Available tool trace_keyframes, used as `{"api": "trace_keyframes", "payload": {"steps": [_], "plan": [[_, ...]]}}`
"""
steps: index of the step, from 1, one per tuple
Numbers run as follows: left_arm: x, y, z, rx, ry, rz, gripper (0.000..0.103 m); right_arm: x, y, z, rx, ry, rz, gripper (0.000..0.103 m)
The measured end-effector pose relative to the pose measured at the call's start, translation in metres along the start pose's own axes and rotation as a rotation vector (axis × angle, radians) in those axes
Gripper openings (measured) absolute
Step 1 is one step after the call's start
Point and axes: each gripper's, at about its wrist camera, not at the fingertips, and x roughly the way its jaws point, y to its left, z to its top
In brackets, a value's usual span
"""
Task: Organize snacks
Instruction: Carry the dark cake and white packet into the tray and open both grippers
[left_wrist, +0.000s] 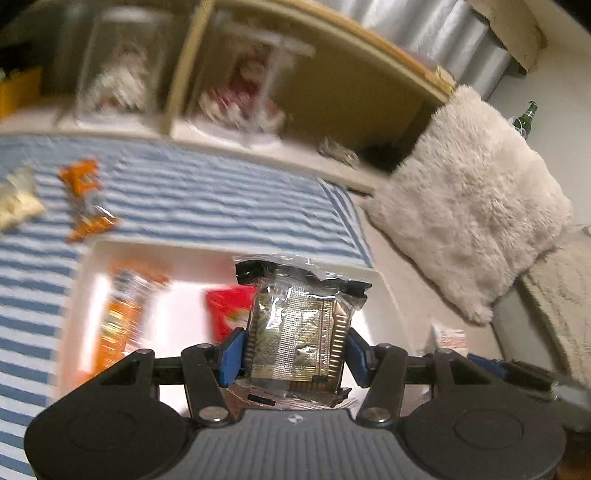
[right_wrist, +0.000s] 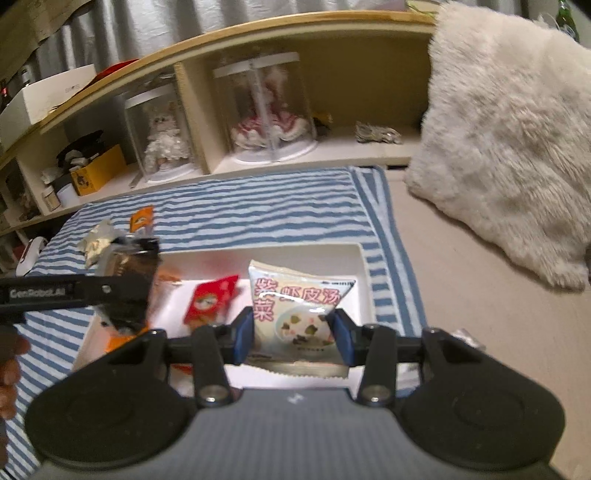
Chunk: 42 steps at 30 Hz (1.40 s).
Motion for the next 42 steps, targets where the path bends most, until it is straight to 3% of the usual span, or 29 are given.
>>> {"api": "trace_keyframes", "payload": {"steps": [10, 14, 20, 24, 29, 31, 34, 42], "plan": [[0.076, -0.017, -0.023, -0.094, 0.124, -0.110, 0.057, 0.010, -0.029, -0.011, 0.010, 0.016, -0.002, 0.051], [0.091, -0.009, -0.026, -0.113, 0.136, -0.064, 0.057, 0.016, -0.033, -0.013, 0.012, 0.030, 0.001, 0.051], [0.083, 0.004, -0.019, -0.053, 0.104, 0.032, 0.057, 0.029, -0.030, -0.010, 0.012, 0.042, 0.012, 0.051], [0.077, 0.023, -0.014, -0.075, 0.092, 0.069, 0.057, 0.040, -0.023, -0.005, 0.029, 0.052, 0.029, 0.051], [0.072, 0.028, -0.008, -0.105, 0.120, 0.040, 0.060, 0.052, -0.016, 0.000, 0.035, 0.054, 0.040, 0.053], [0.068, 0.024, -0.008, -0.078, 0.125, 0.038, 0.061, 0.054, -0.015, 0.001, 0.045, 0.059, 0.031, 0.070], [0.062, 0.019, -0.007, -0.061, 0.128, 0.037, 0.068, 0.051, -0.014, 0.000, 0.031, 0.066, 0.014, 0.071], [0.042, 0.006, -0.008, -0.001, 0.138, 0.057, 0.070, 0.034, -0.019, -0.013, 0.017, 0.099, -0.009, 0.071]]}}
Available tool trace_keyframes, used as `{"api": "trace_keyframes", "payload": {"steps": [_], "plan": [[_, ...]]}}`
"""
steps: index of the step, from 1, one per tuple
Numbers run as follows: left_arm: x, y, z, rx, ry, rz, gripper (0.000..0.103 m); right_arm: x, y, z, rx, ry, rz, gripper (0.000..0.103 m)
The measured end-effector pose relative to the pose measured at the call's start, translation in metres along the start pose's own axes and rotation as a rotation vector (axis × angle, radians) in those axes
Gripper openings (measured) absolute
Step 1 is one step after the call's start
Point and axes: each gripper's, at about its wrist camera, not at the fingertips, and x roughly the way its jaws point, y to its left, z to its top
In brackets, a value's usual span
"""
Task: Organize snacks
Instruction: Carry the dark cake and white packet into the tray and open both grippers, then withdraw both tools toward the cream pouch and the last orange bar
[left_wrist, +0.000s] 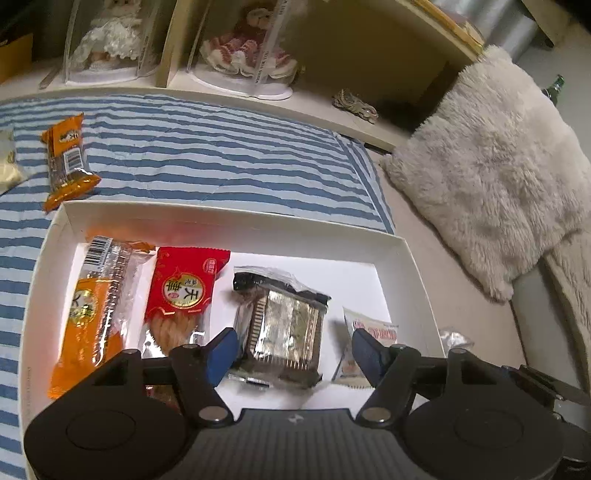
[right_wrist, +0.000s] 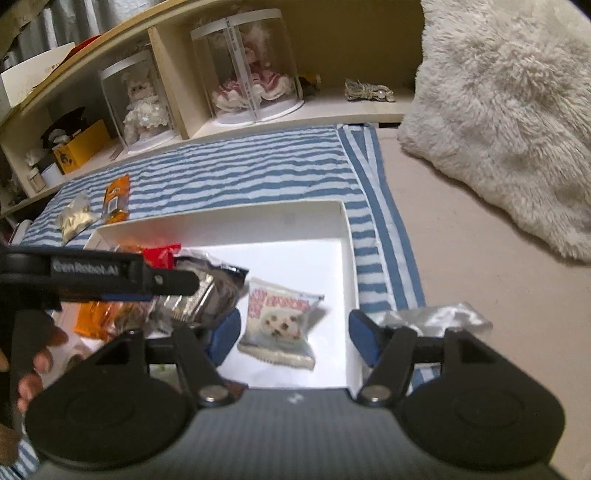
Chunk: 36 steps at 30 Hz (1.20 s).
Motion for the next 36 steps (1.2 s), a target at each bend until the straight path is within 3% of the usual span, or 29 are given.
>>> {"api": "trace_keyframes", "payload": {"steps": [8, 17, 25, 36], "plan": [[-0.020, -0.002, -0.010, 0.043, 0.011, 0.025, 0.074, -0.016, -0.002, -0.009, 0.018, -0.002, 0.000, 0.071], [-0.044, 0.000, -0.020, 0.102, 0.003, 0.052, 0.103, -0.034, 0.006, -0.016, 0.009, -0.022, -0.011, 0.074], [-0.062, 0.008, -0.027, 0.149, -0.015, 0.079, 0.103, -0.046, 0.010, -0.020, -0.006, -0.049, -0.070, 0.102], [-0.082, 0.021, -0.036, 0.198, -0.053, 0.097, 0.103, -0.055, 0.010, -0.024, 0.007, -0.071, -0.091, 0.103]]}}
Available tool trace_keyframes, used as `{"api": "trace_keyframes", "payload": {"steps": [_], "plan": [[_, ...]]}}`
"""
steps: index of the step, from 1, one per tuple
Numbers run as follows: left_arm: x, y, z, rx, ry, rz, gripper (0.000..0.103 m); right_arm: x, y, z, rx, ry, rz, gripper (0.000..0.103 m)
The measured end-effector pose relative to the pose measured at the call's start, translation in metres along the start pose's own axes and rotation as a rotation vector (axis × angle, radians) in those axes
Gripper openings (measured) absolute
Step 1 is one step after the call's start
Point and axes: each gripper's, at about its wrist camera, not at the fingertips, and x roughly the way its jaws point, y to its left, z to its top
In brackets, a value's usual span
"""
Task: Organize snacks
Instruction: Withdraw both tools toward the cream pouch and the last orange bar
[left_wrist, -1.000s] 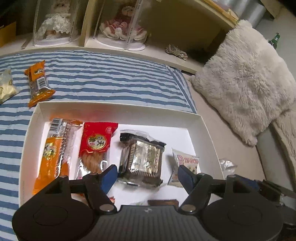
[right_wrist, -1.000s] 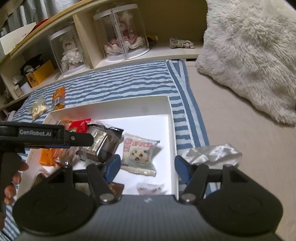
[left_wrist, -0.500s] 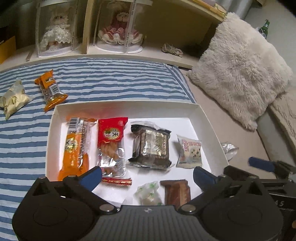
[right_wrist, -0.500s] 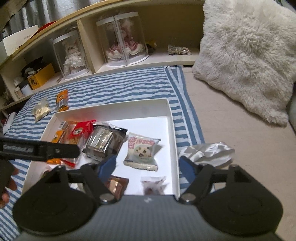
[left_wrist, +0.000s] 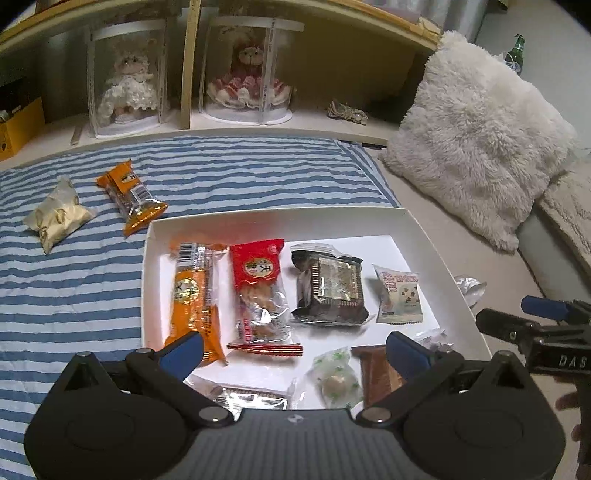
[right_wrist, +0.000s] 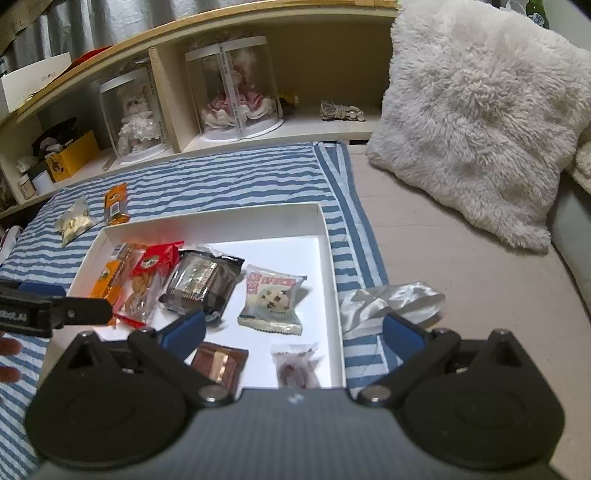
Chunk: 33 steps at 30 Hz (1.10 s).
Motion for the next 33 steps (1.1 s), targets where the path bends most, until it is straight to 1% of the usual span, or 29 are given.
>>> {"api": "trace_keyframes", "payload": {"steps": [8, 15, 28, 33], "plan": [[-0.009, 0.019, -0.004, 0.024, -0.020, 0.025, 0.103, 0.004, 0.006, 0.001, -0.005, 0.007, -0.006, 0.103], [-0.021, 0.049, -0.003, 0.001, -0.048, 0.061, 0.103, 0.011, 0.024, 0.007, -0.018, 0.007, 0.020, 0.103], [-0.040, 0.122, -0.005, -0.098, -0.076, 0.149, 0.103, 0.030, 0.100, 0.020, -0.088, 0.015, 0.115, 0.103], [-0.046, 0.153, -0.006, -0.172, -0.102, 0.170, 0.103, 0.038, 0.128, 0.026, -0.111, 0.011, 0.148, 0.103]]}}
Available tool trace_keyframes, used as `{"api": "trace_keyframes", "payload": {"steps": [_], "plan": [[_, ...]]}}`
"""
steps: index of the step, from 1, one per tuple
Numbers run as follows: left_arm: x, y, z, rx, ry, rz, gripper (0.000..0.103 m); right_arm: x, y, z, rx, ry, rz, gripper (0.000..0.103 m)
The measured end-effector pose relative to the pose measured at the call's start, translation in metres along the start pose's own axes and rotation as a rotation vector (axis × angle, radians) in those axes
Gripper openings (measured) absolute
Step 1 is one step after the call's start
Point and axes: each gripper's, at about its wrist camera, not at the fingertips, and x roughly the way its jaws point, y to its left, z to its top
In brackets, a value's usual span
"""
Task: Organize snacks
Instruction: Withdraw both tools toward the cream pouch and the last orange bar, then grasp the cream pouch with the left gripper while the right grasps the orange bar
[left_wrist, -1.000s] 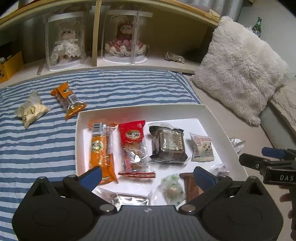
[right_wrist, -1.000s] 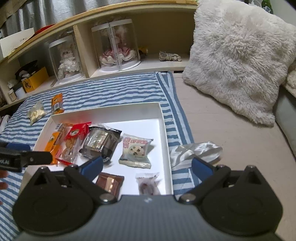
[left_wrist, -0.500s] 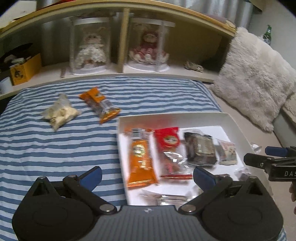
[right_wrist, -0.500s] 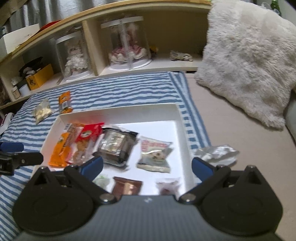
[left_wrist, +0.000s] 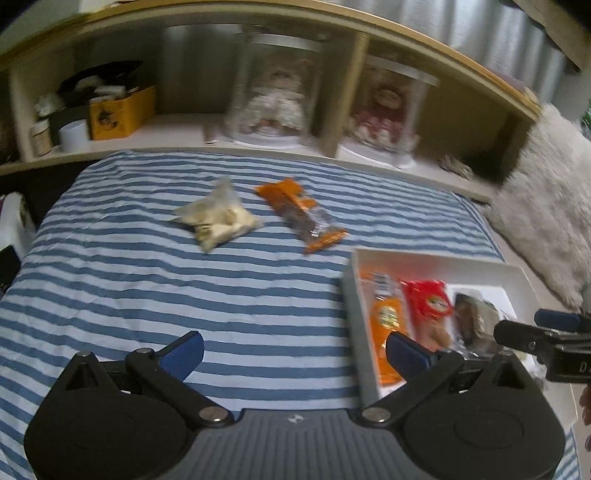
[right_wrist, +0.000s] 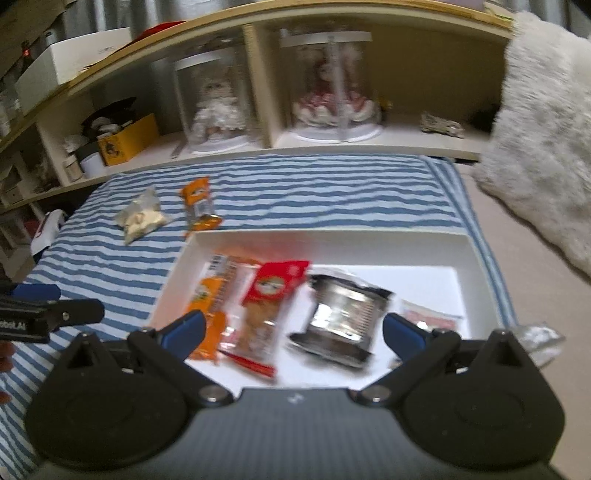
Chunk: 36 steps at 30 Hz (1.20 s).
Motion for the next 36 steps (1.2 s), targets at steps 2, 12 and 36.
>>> {"api": "trace_keyframes", "payload": {"steps": [2, 12, 36], "plan": [[0.001, 0.011, 0.001, -0.034, -0.011, 0.009, 0.103, 0.006, 0.011, 0.004, -0.010, -0.006, 0.009, 0.103], [0.025, 0.047, 0.015, -0.049, -0.083, 0.052, 0.103, 0.039, 0.051, 0.027, -0.068, -0.078, 0.058, 0.103], [0.138, 0.082, 0.075, -0.483, -0.058, 0.045, 0.103, 0.150, 0.115, 0.091, -0.342, -0.108, 0.107, 0.083]]}}
